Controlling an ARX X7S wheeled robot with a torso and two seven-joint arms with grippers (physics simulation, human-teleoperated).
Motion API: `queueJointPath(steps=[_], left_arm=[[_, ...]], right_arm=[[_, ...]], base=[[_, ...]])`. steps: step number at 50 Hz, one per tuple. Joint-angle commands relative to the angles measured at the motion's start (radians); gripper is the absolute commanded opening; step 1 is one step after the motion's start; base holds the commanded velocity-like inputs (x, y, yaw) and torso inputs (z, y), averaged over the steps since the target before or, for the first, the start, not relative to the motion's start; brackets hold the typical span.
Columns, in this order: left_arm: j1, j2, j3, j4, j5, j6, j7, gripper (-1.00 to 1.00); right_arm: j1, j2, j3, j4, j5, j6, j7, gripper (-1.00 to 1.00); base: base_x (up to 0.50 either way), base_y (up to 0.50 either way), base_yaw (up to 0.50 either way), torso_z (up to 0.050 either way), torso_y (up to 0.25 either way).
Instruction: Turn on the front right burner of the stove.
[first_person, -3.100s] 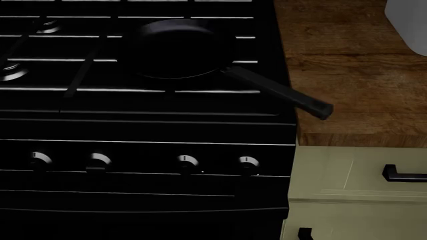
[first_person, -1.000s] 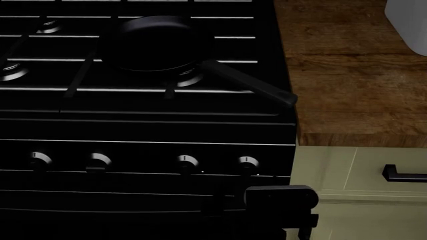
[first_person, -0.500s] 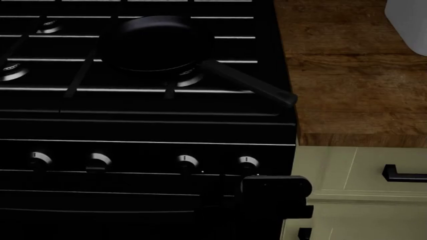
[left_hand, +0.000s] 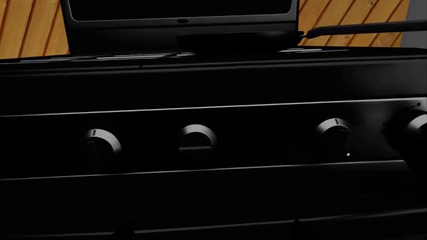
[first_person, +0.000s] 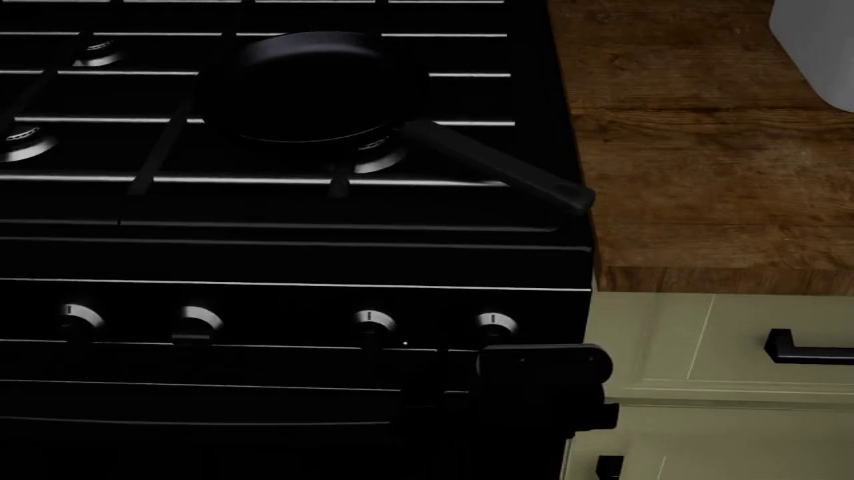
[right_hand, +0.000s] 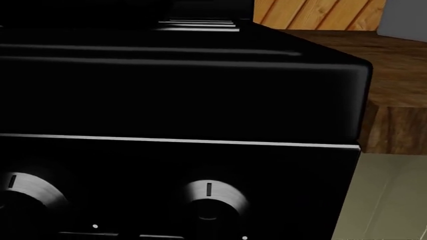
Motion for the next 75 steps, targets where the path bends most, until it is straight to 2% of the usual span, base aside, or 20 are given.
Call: queueJointPath(steps=[1, 5, 12, 33, 34, 42, 48, 55, 59, 61, 64, 70, 75], left_arm=[[-0.003, -0.004, 0.008, -0.022, -0.005, 0.022, -0.002, 1.00], [-0.004, -0.007, 0.009, -0.007, -0.010, 0.006, -0.005, 1.00], [-0.006, -0.010, 0.015, -0.014, -0.014, 0.009, -0.007, 1.00], [-0.009, -0.018, 0.030, -0.013, -0.022, 0.009, -0.015, 1.00], [-0.008, -0.019, 0.030, -0.011, -0.023, 0.009, -0.016, 1.00], [-0.012, -0.016, 0.036, -0.050, -0.022, 0.045, -0.015, 1.00], [-0.012, -0.021, 0.038, -0.034, -0.027, 0.031, -0.019, 1.00], [-0.012, -0.026, 0.040, -0.023, -0.033, 0.020, -0.024, 1.00], [-0.016, -0.022, 0.044, -0.052, -0.029, 0.045, -0.025, 1.00], [-0.013, -0.029, 0.042, -0.016, -0.038, 0.010, -0.028, 1.00], [-0.018, -0.023, 0.045, -0.055, -0.035, 0.043, -0.026, 1.00], [-0.019, -0.028, 0.047, -0.041, -0.039, 0.029, -0.030, 1.00], [-0.019, -0.034, 0.047, -0.027, -0.044, 0.016, -0.033, 1.00]], right_arm=[[0.060, -0.016, -0.033, 0.159, 0.033, -0.085, -0.005, 1.00], [0.087, -0.019, -0.058, 0.228, 0.063, -0.126, -0.005, 1.00], [0.145, -0.023, -0.180, 0.350, 0.174, -0.198, 0.006, 1.00], [0.197, -0.023, -0.368, 0.429, 0.347, -0.248, 0.013, 1.00], [0.196, -0.023, -0.382, 0.427, 0.362, -0.257, 0.008, -1.00], [0.210, -0.023, -0.499, 0.452, 0.468, -0.261, 0.012, -1.00], [0.207, -0.016, -0.547, 0.438, 0.463, -0.261, 0.033, -1.00], [0.177, 0.071, -0.616, 0.228, 0.415, -0.135, 0.138, -1.00], [0.174, 0.087, -0.618, 0.183, 0.425, -0.090, 0.156, -1.00], [0.180, 0.104, -0.654, 0.144, 0.395, -0.017, 0.205, -1.00], [0.179, 0.096, -0.632, 0.167, 0.426, -0.021, 0.170, -1.00], [0.198, 0.114, -0.705, 0.124, 0.354, 0.082, 0.251, -1.00], [0.196, 0.115, -0.713, 0.117, 0.348, 0.100, 0.259, -1.00]], base=[[0.00, 0.00, 0.00, 0.000, 0.000], [0.00, 0.00, 0.00, 0.000, 0.000], [0.00, 0.00, 0.00, 0.000, 0.000], [0.00, 0.00, 0.00, 0.000, 0.000], [0.00, 0.00, 0.00, 0.000, 0.000], [0.00, 0.00, 0.00, 0.000, 0.000], [0.01, 0.00, 0.00, 0.000, 0.000], [0.00, 0.00, 0.00, 0.000, 0.000], [0.00, 0.00, 0.00, 0.000, 0.000], [0.00, 0.00, 0.00, 0.000, 0.000], [0.00, 0.00, 0.00, 0.000, 0.000], [0.00, 0.00, 0.00, 0.000, 0.000], [0.00, 0.00, 0.00, 0.000, 0.000]])
